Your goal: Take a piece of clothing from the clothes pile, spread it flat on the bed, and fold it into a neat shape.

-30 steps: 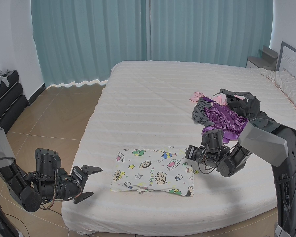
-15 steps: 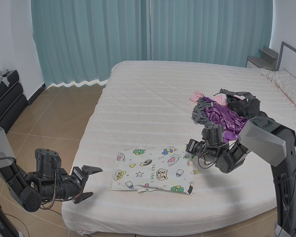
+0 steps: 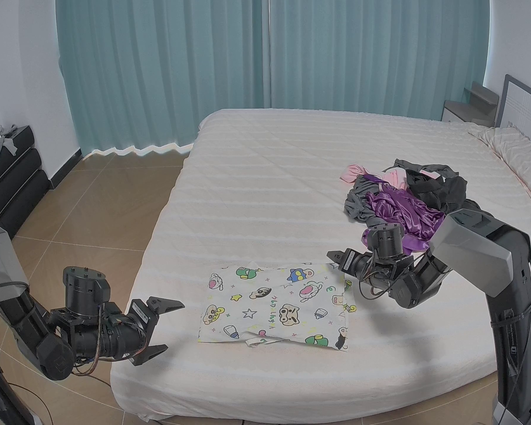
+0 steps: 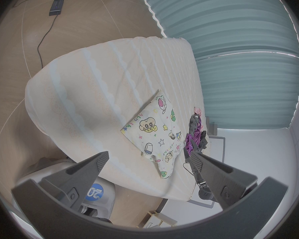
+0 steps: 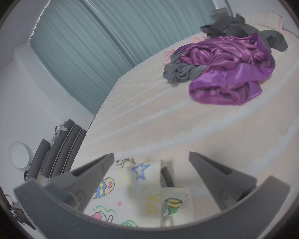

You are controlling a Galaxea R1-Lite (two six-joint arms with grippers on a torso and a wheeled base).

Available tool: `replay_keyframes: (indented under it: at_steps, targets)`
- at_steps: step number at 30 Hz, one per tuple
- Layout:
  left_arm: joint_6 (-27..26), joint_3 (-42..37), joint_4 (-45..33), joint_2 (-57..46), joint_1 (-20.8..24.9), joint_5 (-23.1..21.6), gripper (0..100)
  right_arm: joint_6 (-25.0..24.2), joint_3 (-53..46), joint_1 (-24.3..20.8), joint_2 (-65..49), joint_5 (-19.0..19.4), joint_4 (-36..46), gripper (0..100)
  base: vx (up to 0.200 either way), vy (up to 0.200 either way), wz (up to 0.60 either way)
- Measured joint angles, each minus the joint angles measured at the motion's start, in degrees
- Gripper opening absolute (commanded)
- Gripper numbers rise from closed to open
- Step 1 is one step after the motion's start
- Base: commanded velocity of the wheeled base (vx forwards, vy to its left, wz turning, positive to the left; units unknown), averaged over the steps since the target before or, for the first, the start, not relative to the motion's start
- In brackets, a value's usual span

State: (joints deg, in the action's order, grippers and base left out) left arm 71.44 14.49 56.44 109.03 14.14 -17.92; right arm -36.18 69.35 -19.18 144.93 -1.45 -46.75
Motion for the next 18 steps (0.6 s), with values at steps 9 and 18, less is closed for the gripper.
replay_keyframes:
  at_steps: [9,18]
  targets:
    - [0.0,0.0,0.0,0.0,0.0,0.0,100,-4.9,-8.7,0.2,-5.0,-0.5,-1.0,100,0.0,0.0,0.0]
    - [0.0,0.0,0.0,0.0,0.0,0.0,100,-5.4,-27.2,-4.5,-10.4,0.3,-11.2,100,0.0,0.0,0.0]
